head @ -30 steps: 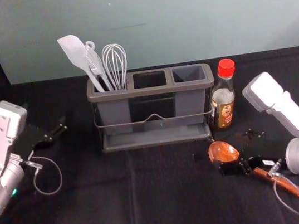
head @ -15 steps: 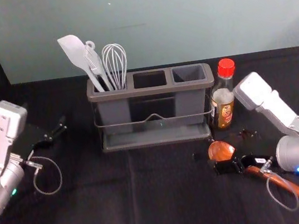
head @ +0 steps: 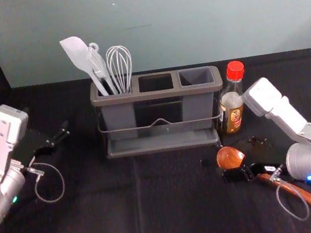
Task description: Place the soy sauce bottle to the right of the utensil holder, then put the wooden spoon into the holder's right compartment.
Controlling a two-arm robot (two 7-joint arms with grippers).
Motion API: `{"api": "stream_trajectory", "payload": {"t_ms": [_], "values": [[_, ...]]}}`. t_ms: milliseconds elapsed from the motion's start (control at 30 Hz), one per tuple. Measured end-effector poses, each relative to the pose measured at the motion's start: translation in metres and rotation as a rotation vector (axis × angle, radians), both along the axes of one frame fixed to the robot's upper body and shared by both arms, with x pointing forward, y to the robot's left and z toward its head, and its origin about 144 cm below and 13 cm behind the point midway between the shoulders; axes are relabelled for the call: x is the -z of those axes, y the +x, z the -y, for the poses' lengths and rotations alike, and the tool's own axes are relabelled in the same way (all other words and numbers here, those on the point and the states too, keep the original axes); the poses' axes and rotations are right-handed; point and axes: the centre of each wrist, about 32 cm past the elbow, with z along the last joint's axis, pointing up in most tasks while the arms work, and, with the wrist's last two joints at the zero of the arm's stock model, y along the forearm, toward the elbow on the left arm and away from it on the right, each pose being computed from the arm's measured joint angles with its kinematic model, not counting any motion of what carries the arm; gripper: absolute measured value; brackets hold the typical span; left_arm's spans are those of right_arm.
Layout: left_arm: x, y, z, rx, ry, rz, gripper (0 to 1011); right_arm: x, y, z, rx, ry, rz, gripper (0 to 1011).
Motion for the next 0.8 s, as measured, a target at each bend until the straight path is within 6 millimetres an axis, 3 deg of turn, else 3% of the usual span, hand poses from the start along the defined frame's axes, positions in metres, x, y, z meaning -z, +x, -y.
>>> {"api": "stream_trajectory", "payload": {"t_ms": [800], "values": [[0.0000,0.0000,0.0000,0.000,0.000,0.000,1005,0.0078,0.0030,0.0068,-0.024,0.018,-0.002,1000]]}}
